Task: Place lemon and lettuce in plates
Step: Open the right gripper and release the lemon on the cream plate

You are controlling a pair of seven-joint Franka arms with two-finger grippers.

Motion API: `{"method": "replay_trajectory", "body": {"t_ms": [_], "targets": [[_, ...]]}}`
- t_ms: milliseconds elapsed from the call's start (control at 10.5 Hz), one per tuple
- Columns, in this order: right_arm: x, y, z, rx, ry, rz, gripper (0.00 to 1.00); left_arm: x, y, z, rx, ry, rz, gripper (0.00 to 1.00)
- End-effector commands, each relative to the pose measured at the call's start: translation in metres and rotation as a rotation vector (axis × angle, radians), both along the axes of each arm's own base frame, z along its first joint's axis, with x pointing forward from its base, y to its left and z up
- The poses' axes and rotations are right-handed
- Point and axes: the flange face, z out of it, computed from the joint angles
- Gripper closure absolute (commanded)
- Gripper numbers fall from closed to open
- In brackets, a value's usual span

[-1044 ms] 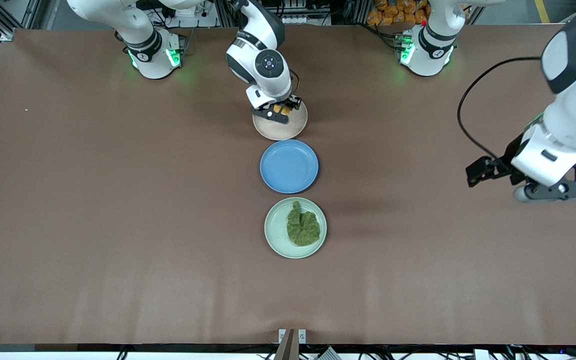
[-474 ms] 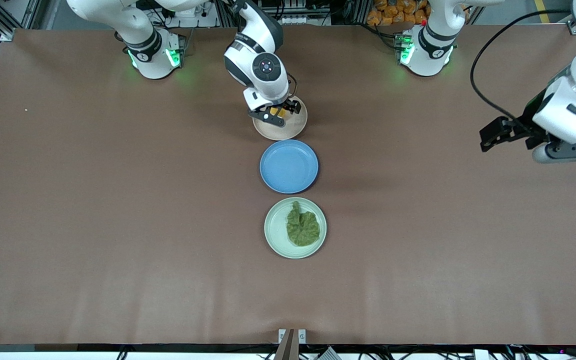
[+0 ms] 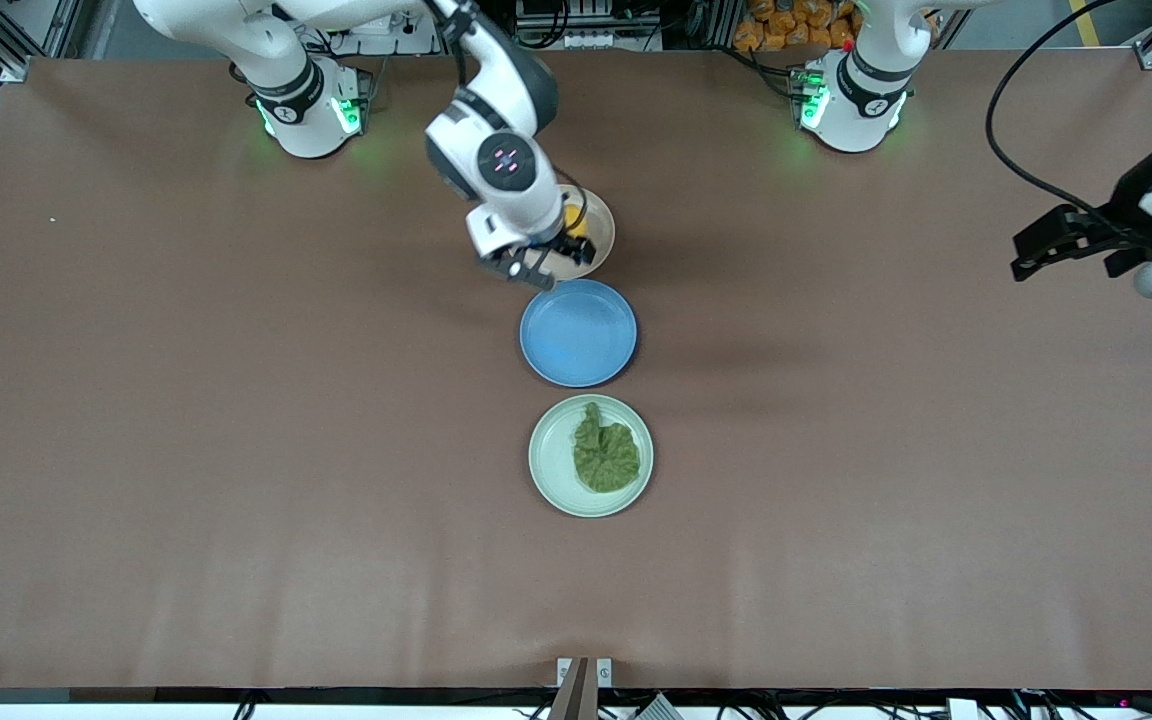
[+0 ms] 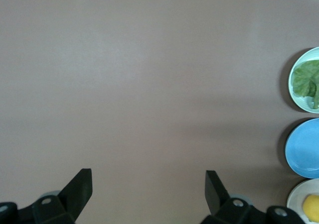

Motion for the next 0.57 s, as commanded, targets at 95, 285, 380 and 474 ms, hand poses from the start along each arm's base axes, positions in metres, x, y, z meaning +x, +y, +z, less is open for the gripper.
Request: {"method": "replay_trajectory", "body": {"t_ms": [95, 285, 380, 474], "targets": [[0.095, -0.102, 0.008, 0.04, -0.01, 0.173, 0.0, -0.009, 0.006, 0.002, -0.014, 0.009, -0.011, 0.0], [0.135, -0.165, 0.001, 0.024, -0.046, 0.255, 0.0, -0.009, 0.005, 0.002, -0.012, 0.009, -0.008, 0.0], [0.145, -0.184, 0.001, 0.028, -0.052, 0.271, 0.0, -0.008, 0.006, 0.002, -0.013, 0.009, -0.009, 0.0], [0.159, -0.212, 0.001, 0.017, -0.065, 0.269, 0.0, -0.008, 0.004, 0.002, -0.01, 0.009, -0.009, 0.0]]}}
